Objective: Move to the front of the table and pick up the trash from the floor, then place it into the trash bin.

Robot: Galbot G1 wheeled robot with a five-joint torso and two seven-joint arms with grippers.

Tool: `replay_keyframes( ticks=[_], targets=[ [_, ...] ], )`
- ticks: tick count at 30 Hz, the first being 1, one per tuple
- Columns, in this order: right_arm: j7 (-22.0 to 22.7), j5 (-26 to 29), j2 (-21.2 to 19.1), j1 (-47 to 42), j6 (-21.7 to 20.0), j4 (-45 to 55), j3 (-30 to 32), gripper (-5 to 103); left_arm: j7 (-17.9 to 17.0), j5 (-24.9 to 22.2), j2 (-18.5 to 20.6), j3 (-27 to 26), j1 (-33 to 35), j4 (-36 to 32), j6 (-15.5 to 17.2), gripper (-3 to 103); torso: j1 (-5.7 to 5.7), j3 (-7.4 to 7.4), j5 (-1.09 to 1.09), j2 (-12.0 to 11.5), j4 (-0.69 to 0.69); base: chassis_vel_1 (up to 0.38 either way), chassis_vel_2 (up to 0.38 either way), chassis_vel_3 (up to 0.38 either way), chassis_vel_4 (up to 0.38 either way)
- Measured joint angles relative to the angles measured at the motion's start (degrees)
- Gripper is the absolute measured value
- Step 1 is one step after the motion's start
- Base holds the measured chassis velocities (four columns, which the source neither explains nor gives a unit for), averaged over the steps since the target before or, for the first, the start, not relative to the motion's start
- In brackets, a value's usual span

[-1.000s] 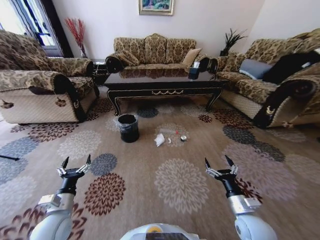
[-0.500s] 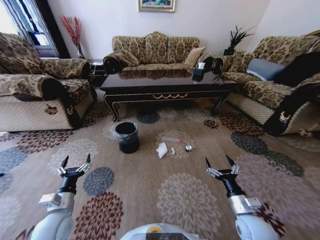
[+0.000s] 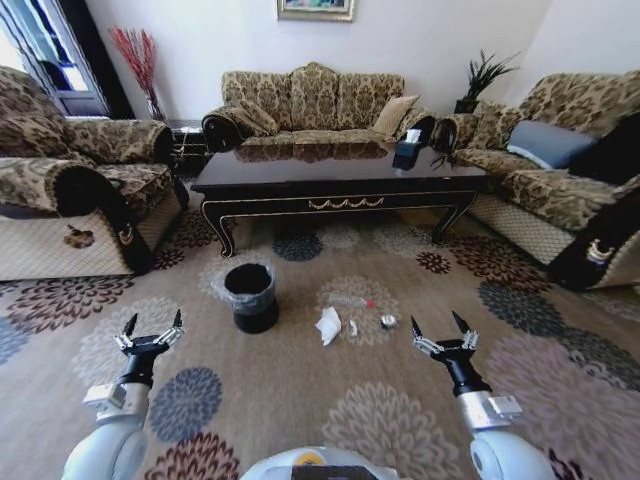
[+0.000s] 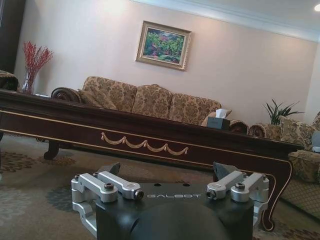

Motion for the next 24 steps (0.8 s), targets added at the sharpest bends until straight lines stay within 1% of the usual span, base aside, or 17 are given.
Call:
replay_keyframes(
  ticks=[6, 11, 13, 14, 15, 16, 18, 19, 21, 23, 24],
  targets=[
    [0.1, -0.1, 0.0, 0.2, 0.0, -0.1, -0.2, 100, -1.6, 1.4, 0.6, 0.6, -1.6, 0.4, 2.8, 100, 0.0, 0.01, 0.0, 0.0, 0.0, -0.202, 0.202, 0.203, -0.203],
    [1.2, -0.4, 0.3, 0.3, 0.0, -0.4, -0.6, 100, -2.6, 1.3, 1.3, 1.4, -2.8, 0.4, 4.8, 100, 0.0, 0.01, 0.0, 0.0, 0.0, -0.176, 0.173, 0.175, -0.185],
    [2.0, -0.4, 0.3, 0.5, 0.0, -0.5, -0.7, 100, -4.4, 1.6, 1.6, 2.0, -4.1, 0.4, 8.0, 100, 0.03, 0.03, -0.02, 0.0, 0.01, -0.094, 0.126, 0.098, -0.104],
    [2.0, -0.4, 0.3, 0.5, 0.0, -0.5, -0.7, 100, -4.4, 1.6, 1.6, 2.0, -4.1, 0.4, 8.0, 100, 0.03, 0.03, -0.02, 0.0, 0.01, -0.089, 0.105, 0.098, -0.08],
    [2.0, -0.5, 0.3, 0.5, 0.1, -0.5, -0.7, 100, -4.8, 1.6, 1.7, 2.2, -4.5, 0.4, 8.8, 100, 0.03, 0.03, -0.02, 0.0, 0.01, -0.089, 0.105, 0.068, -0.08],
    [2.0, -0.7, 0.3, 0.4, 0.2, -0.6, -0.7, 100, -5.8, 1.4, 2.1, 2.8, -5.6, 0.4, 11.0, 100, 0.03, 0.03, -0.01, 0.0, 0.01, 0.0, 0.0, 0.0, 0.0],
    [2.0, -1.0, 0.4, 0.2, 0.3, -0.7, -0.7, 100, -7.1, 0.9, 2.8, 3.7, -7.2, 0.4, 13.8, 100, 0.02, 0.01, -0.01, 0.0, 0.0, 0.0, 0.0, 0.0, 0.0],
    [2.0, -1.0, 0.4, 0.2, 0.3, -0.7, -0.7, 100, -7.1, 0.9, 2.8, 3.7, -7.2, 0.4, 13.8, 100, 0.02, 0.01, -0.01, 0.0, 0.0, 0.0, 0.0, 0.0, 0.0],
    [2.0, -1.1, 0.6, 0.1, 0.4, -0.7, -0.8, 100, -8.7, -0.4, 3.8, 4.7, -9.2, 0.2, 17.3, 100, 0.0, 0.0, 0.0, 0.0, -0.01, 0.0, 0.0, 0.0, 0.0],
    [2.0, -1.2, 0.5, 0.3, 0.4, -0.8, -1.2, 100, -10.1, -2.9, 4.8, 5.0, -10.5, -0.6, 21.1, 100, 0.0, 0.0, -0.01, 0.0, -0.03, 0.0, 0.0, 0.0, 0.0],
    [2.0, -1.2, 0.5, 0.3, 0.4, -0.8, -1.2, 100, -10.1, -2.9, 4.8, 5.0, -10.5, -0.6, 21.1, 100, 0.0, 0.0, -0.01, 0.0, -0.03, 0.0, 0.0, 0.0, 0.0]
  ],
)
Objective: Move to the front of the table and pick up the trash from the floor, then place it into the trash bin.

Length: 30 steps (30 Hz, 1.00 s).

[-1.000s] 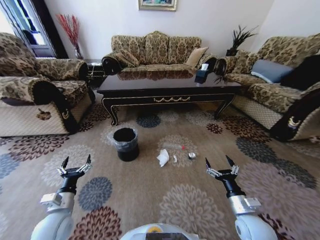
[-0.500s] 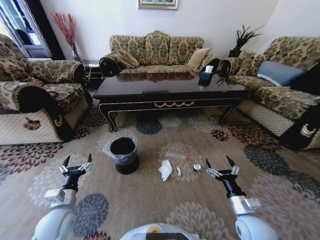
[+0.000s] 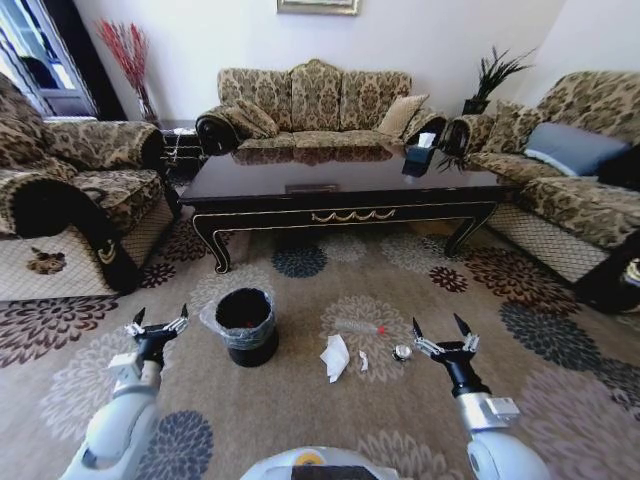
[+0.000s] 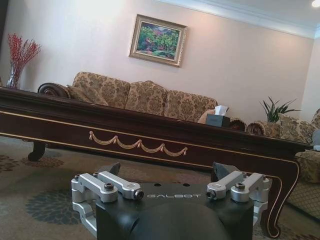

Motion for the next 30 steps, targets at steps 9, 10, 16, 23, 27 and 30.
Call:
replay_keyframes(
  ticks=[9, 10, 16, 23, 27, 30],
  targets=[
    [0.0, 0.0, -0.9, 0.8, 0.3, -1.1, -1.3, 100, -5.5, -12.6, 5.3, 1.6, -5.3, 0.5, 18.9, 100, 0.0, 0.01, 0.01, 0.0, 0.03, 0.0, 0.0, 0.0, 0.0],
    [0.0, 0.0, -0.9, 0.8, 0.4, -1.1, -1.3, 100, -5.5, -12.9, 5.6, 2.0, -5.7, 0.8, 19.1, 100, 0.0, 0.01, 0.01, 0.0, 0.02, 0.0, 0.0, 0.0, 0.0],
    [0.1, 0.8, -0.5, 0.7, 0.4, 0.5, -1.8, 100, -5.7, -21.1, 9.8, 12.7, -16.6, 6.3, 19.5, 100, 0.01, 0.02, 0.01, 0.0, 0.02, 0.0, 0.0, 0.0, 0.0],
    [0.3, 0.7, -0.2, 0.8, 0.3, 0.8, -1.7, 100, -10.6, -32.8, 10.8, 19.1, -24.1, 9.6, 23.3, 100, 0.01, 0.02, -0.01, 0.0, 0.01, 0.0, 0.0, 0.0, 0.0],
    [0.5, 0.8, 0.0, 0.4, 0.5, 0.3, -1.1, 100, -17.5, -42.4, 10.7, 16.8, -24.9, 9.6, 26.8, 100, 0.01, 0.02, 0.0, 0.0, 0.05, 0.0, 0.0, 0.0, 0.0],
    [0.6, 0.7, 0.0, 0.4, 0.6, -0.3, -1.2, 100, -20.1, -45.1, 10.9, 16.4, -25.7, 10.1, 27.1, 100, 0.01, 0.02, 0.01, 0.0, 0.03, 0.0, 0.0, 0.0, 0.0]
  ],
)
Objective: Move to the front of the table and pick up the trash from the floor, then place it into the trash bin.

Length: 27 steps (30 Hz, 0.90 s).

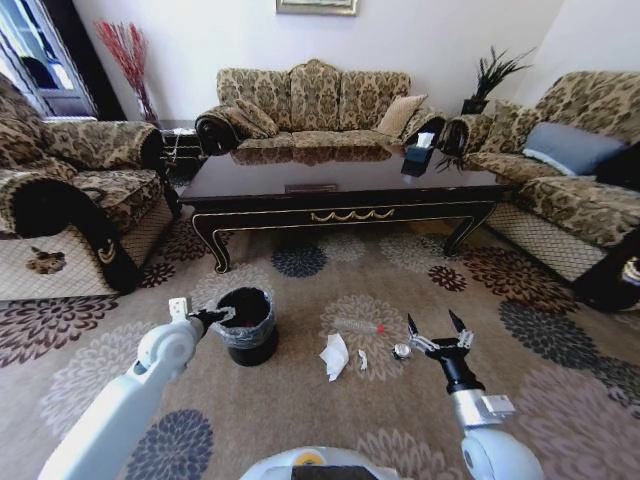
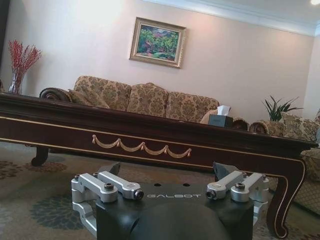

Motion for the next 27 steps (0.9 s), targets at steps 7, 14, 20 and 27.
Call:
replay_keyframes(
  ticks=[7, 14, 20, 27],
  targets=[
    [0.4, 0.0, -0.2, 1.0, -0.3, -0.1, -0.5, 100, -1.5, -2.1, 1.7, 3.6, -4.4, 4.0, 0.0, 100, 0.0, 0.0, 0.0, 0.0, 0.0, 0.0, 0.0, 0.0, 0.0],
    [0.5, -0.2, 0.1, 0.8, -0.3, -0.3, -0.3, 100, -1.5, -2.9, 1.1, 7.0, -7.0, 8.2, -0.1, 100, 0.0, 0.0, 0.0, 0.0, -0.01, 0.0, 0.0, 0.0, 0.0],
    [0.6, -0.2, 0.4, 0.9, -0.2, -0.6, -0.2, 100, -1.5, -2.6, 1.3, 8.9, -8.2, 10.7, -0.2, 100, 0.0, 0.0, -0.01, 0.0, 0.0, 0.0, 0.0, 0.0, 0.0],
    [0.7, -0.1, 0.3, 1.2, -0.1, -1.1, -0.4, 100, -0.9, -2.4, 0.7, 12.2, -10.7, 14.9, -0.2, 100, 0.0, 0.0, -0.01, 0.0, 0.0, 0.0, 0.0, 0.0, 0.0]
  ],
)
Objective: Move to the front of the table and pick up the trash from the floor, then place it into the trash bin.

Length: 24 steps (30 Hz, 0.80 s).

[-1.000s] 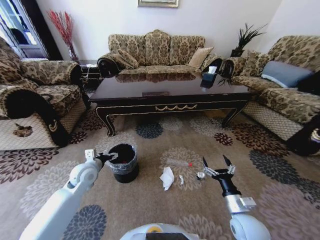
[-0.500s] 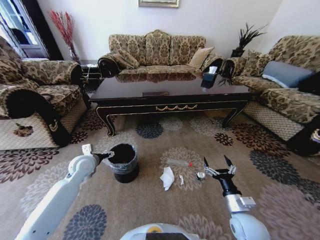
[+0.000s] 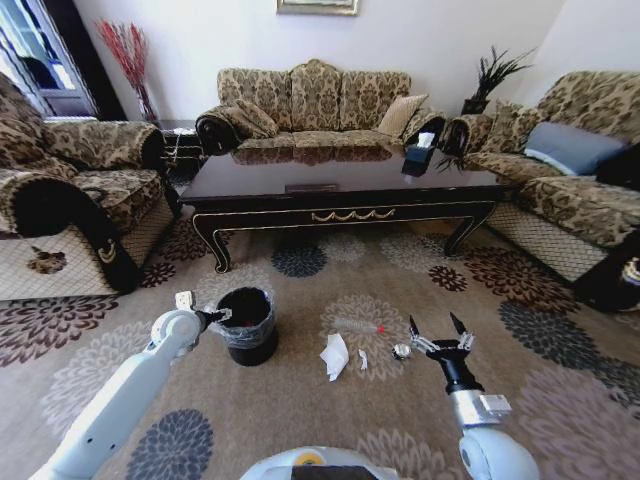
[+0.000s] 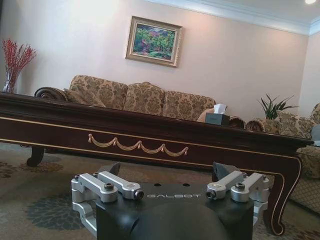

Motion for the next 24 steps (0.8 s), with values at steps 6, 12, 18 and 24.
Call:
replay_keyframes(
  ticks=[6, 12, 18, 24],
  targets=[
    [0.1, -0.2, 0.1, 0.0, 0.0, -0.1, -0.2, 100, -0.4, -0.3, -1.1, 1.3, -1.1, 1.1, 0.0, 100, 0.0, 0.0, 0.0, 0.0, -0.02, 0.0, 0.0, 0.0, 0.0],
    [0.2, 0.0, 0.0, -0.2, 0.1, 0.0, 0.2, 100, -1.8, -2.3, -1.1, 1.1, -0.7, 2.2, -0.1, 100, 0.0, 0.0, 0.0, 0.0, 0.0, 0.0, 0.0, 0.0, 0.0],
    [0.2, 0.0, -0.1, -0.2, 0.1, 0.0, 0.1, 100, -2.3, -1.7, -1.5, 0.9, -0.4, 2.5, -0.1, 100, 0.0, 0.0, 0.0, 0.0, 0.0, 0.0, 0.0, 0.0, 0.0],
    [0.2, 0.0, 0.0, -0.1, 0.1, 0.0, 0.0, 100, -2.9, -1.1, -2.1, 0.7, -0.4, 2.7, -0.1, 89, 0.0, 0.0, 0.0, 0.0, 0.0, 0.0, 0.0, 0.0, 0.0]
  ],
)
